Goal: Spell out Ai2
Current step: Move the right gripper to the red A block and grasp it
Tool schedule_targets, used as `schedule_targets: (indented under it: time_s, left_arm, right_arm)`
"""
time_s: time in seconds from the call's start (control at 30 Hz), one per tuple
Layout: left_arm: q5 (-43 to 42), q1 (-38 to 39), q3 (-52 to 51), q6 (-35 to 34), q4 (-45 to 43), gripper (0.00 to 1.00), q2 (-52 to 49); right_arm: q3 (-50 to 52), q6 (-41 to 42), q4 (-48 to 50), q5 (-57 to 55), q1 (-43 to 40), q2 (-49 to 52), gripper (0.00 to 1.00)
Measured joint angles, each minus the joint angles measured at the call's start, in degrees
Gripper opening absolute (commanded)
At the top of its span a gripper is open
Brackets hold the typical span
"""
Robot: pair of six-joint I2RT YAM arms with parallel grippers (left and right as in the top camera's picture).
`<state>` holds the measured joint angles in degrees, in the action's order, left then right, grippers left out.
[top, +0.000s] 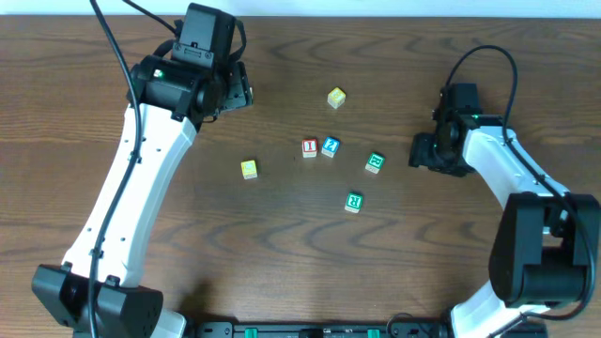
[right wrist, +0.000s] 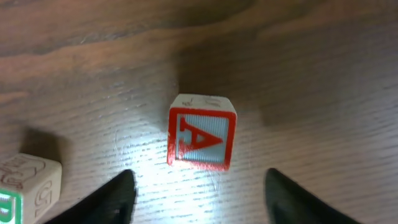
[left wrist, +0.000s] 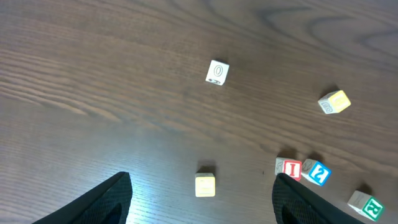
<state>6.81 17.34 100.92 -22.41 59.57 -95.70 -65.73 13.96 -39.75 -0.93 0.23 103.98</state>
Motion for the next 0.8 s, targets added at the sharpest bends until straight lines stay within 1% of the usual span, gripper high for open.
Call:
schedule_targets:
  time_s: [0.17, 0.27, 0.47, 0.7, 0.8]
  left_arm:
    - [0.07, -0.02, -0.76, 0.00, 0.00, 0.74, -0.09]
    - [0.07, -0.07, -0.79, 0.00, 0.00, 0.74, -0.09]
    - [0.07, -0.09, -0.79, 0.00, -0.22, 0.74, -0.11]
    - [0.07, -0.09, -0.79, 0.00, -1.11, 0.74, -0.11]
    - [0.07, -0.09, -0.79, 0.00, -1.44, 0.74, -0.11]
  right_arm:
    - [0.00, -1.36, 0.96, -0.11, 0.00, 1.60, 0.47]
    - [0.00, -1.64, 1.46, -0.13, 0.00, 1.68, 0.45]
    - [0.00, -2.43, 3.08, -0.61, 0.00, 1.70, 0.49]
    - [0.00, -2.69, 4.13, -1.25, 0.00, 1.70, 0.46]
    - [0.00, -2.69, 4.31, -1.33, 0.02, 1.73, 0.47]
